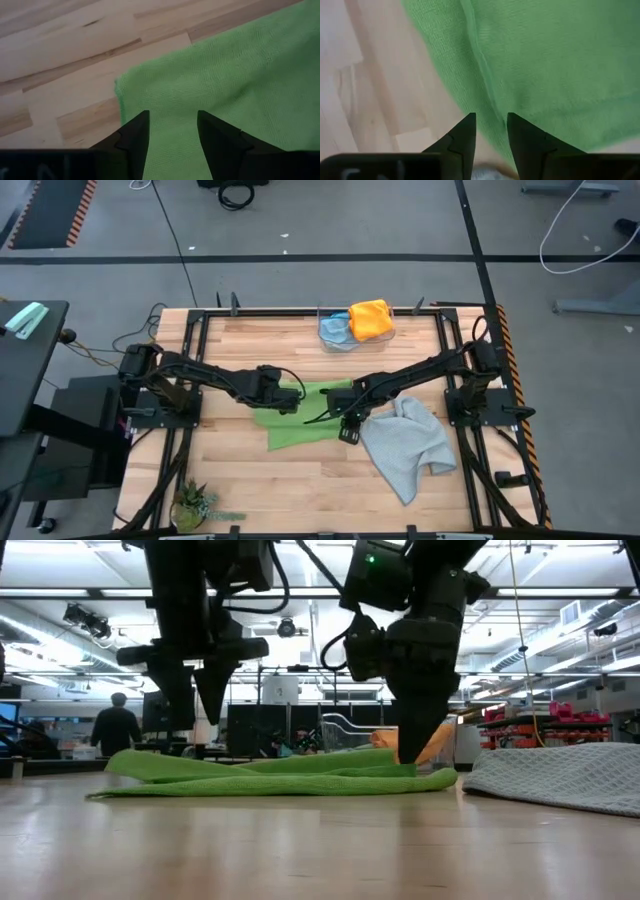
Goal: Fold microfiber towels
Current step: Fold the green microfiber cloth
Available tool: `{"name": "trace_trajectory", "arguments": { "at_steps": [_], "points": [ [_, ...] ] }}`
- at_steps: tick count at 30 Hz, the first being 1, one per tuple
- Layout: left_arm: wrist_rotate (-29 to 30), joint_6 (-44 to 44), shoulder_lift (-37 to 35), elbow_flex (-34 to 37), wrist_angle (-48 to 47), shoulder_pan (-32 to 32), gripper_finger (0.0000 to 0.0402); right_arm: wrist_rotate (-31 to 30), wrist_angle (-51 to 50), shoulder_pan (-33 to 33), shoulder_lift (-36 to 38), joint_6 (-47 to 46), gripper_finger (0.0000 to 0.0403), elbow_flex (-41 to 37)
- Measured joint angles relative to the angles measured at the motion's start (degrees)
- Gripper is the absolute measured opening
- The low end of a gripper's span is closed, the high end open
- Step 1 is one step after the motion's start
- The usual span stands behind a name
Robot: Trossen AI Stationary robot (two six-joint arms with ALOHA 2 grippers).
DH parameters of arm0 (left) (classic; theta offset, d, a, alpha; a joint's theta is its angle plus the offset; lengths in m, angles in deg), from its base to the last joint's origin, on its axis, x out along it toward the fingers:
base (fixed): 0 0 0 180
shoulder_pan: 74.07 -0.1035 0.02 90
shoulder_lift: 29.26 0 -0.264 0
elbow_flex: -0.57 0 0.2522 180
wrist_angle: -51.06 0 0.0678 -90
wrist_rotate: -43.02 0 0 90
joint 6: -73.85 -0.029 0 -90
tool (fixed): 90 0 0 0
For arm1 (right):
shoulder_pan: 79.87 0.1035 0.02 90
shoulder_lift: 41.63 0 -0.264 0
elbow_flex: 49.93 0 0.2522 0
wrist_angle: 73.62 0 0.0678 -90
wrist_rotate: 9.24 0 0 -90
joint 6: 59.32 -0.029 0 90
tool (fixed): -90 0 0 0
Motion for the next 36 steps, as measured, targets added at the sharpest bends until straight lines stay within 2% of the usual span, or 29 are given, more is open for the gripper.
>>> {"name": "trace_trajectory", "arguments": {
  "at_steps": [11, 19, 26, 36],
  "points": [
    [0.2, 0.0, -1.1, 0.0, 0.6, 0.0, 0.0168, -0.5, 1.4, 0.4, -2.8, -0.2, 0.0092, 0.1],
    [0.2, 0.0, -1.1, 0.0, 1.1, 0.4, 0.0161, -4.6, 1.3, 0.4, -2.0, 0.5, 0.0010, 0.2],
    [-0.1, -0.5, -1.1, 0.0, 0.9, 0.4, 0.0162, -7.1, -0.5, 0.4, -0.2, 0.4, 0.0005, 1.0],
    [-12.5, -8.6, -2.8, 0.0, -2.0, 6.4, 0.0162, -7.1, -4.9, 0.4, 0.8, 0.7, 0.0003, 1.0]
  ]
}}
